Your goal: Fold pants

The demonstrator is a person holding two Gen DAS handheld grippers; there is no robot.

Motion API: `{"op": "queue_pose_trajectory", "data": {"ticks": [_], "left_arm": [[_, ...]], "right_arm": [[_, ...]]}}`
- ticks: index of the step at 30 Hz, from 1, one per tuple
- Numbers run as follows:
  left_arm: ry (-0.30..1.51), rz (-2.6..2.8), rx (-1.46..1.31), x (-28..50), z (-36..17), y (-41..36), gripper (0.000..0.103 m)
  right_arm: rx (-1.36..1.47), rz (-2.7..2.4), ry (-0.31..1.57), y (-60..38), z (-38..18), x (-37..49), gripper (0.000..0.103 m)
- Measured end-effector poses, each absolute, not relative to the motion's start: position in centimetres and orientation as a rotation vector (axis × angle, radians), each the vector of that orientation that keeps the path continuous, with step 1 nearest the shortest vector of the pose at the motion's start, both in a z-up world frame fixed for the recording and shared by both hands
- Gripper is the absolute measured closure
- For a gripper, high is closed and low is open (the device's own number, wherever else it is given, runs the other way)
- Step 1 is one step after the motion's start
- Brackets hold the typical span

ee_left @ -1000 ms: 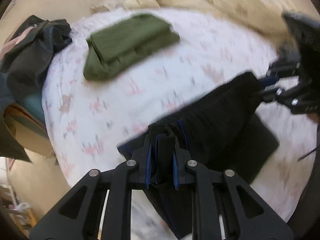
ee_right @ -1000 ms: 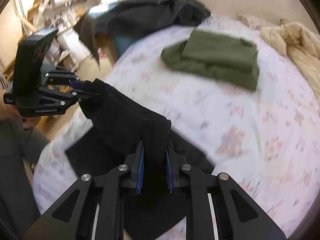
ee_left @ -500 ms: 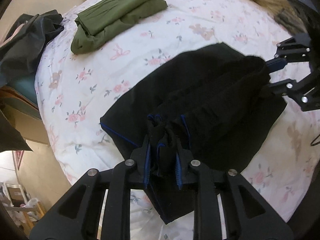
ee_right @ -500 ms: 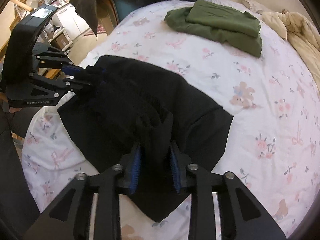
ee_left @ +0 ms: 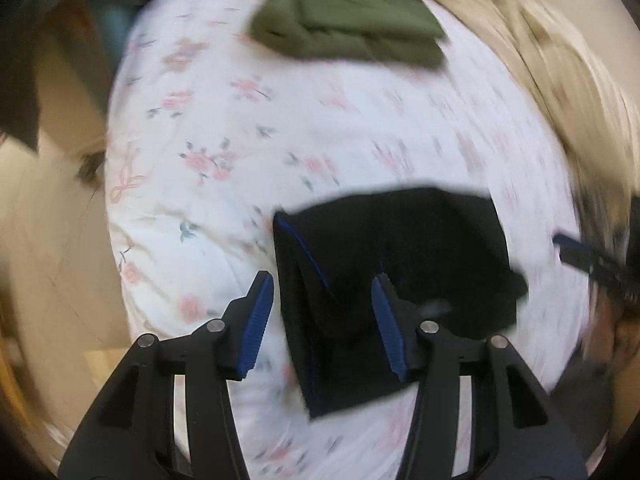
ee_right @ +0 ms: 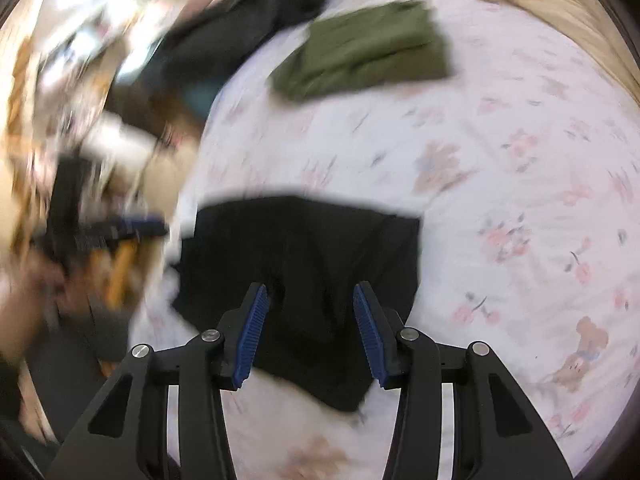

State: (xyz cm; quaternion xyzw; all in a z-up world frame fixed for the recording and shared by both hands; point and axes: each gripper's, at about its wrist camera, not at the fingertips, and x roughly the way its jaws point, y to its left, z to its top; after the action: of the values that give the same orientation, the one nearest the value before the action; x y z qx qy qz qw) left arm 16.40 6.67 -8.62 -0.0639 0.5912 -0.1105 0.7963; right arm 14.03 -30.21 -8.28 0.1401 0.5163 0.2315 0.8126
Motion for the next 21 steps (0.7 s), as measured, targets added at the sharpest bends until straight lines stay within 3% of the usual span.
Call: {"op": "queue_pose_trajectory", "data": {"ticks": [3,15,18,21], "left_arm": [[1.267,-0.143,-0.160,17.4,-10.0,6.2,0.056],[1.356,-0.068,-0.016,18.6,-12.9,3.6,0.056],[1.406,-0.105,0.003,18.5,-13.7,3.6,0.056],[1.435,-0.150,0.002,17.7,-13.7,3.7,0.056]], "right_arm": [[0.290,0.448,1.125,-29.3,-9.3,15.8,0.077],[0.079,0.600,1.227,-23.3,-13.0,16.0,0.080],[-0.012,0.689,1.201,-22.7,-12.1,14.9,0.094],[-0.028,0.755,1.230,-22.9,-12.2,13.6,0.096]]}}
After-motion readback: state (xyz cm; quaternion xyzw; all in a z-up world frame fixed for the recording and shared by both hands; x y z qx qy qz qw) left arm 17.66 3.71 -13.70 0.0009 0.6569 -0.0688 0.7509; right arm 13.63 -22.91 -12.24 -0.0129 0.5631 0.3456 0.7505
